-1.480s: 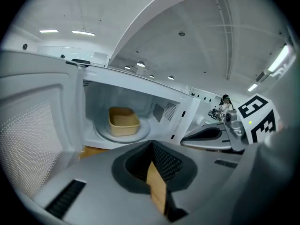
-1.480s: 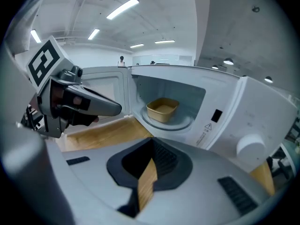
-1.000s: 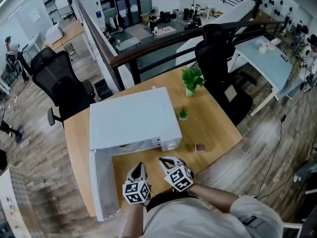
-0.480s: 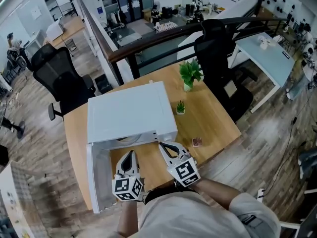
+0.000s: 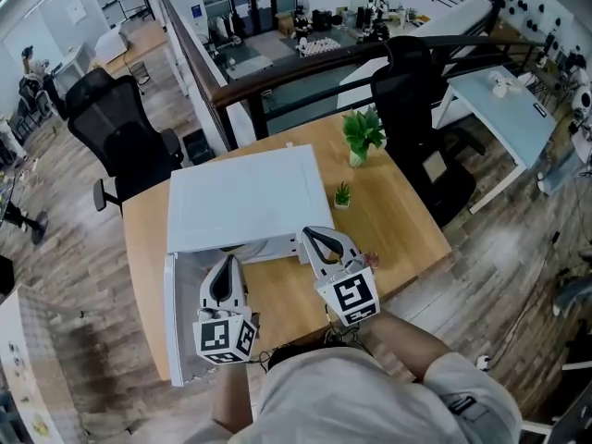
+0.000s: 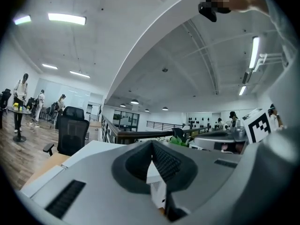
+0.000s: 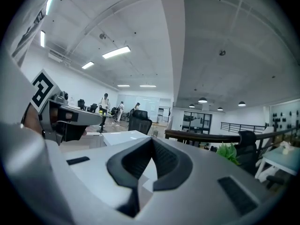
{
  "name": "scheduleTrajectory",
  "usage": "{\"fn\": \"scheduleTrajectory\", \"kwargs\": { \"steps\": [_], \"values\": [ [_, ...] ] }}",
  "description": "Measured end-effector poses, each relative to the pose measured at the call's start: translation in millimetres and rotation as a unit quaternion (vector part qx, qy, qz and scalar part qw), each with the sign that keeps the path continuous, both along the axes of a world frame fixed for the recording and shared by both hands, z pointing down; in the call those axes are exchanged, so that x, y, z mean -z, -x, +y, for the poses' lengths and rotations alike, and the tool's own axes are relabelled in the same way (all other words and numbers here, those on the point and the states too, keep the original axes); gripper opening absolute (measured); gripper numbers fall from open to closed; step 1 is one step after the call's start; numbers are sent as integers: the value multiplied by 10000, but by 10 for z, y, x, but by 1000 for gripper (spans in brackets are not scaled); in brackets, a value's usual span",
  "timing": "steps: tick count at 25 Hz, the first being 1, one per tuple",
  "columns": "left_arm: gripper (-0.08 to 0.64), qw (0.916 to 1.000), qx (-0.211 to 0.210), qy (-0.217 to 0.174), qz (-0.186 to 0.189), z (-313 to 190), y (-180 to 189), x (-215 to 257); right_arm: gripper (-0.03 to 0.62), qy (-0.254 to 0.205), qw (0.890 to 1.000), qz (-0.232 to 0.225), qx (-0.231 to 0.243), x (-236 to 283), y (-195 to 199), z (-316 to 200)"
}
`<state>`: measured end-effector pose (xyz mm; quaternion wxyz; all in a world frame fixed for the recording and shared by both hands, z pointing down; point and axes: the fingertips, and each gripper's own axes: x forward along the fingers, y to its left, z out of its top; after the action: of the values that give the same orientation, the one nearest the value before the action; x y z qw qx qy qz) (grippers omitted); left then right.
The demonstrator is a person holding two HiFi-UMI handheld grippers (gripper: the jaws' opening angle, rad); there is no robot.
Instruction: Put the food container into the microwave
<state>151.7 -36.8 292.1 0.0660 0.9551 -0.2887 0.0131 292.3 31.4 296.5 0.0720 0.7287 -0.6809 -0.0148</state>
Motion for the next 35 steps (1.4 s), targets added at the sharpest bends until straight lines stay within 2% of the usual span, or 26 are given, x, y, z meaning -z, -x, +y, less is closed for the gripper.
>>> {"fn": "scheduleTrajectory", "kwargs": {
  "steps": [16, 35],
  "values": [
    [12, 9999, 0, -125, 47, 4, -32, 95, 3, -148, 9997, 104, -151, 174, -50, -51],
    [12, 10000, -21, -44, -15, 141, -21, 17, 3, -126, 9996, 201, -149, 126, 7, 24]
  ]
}}
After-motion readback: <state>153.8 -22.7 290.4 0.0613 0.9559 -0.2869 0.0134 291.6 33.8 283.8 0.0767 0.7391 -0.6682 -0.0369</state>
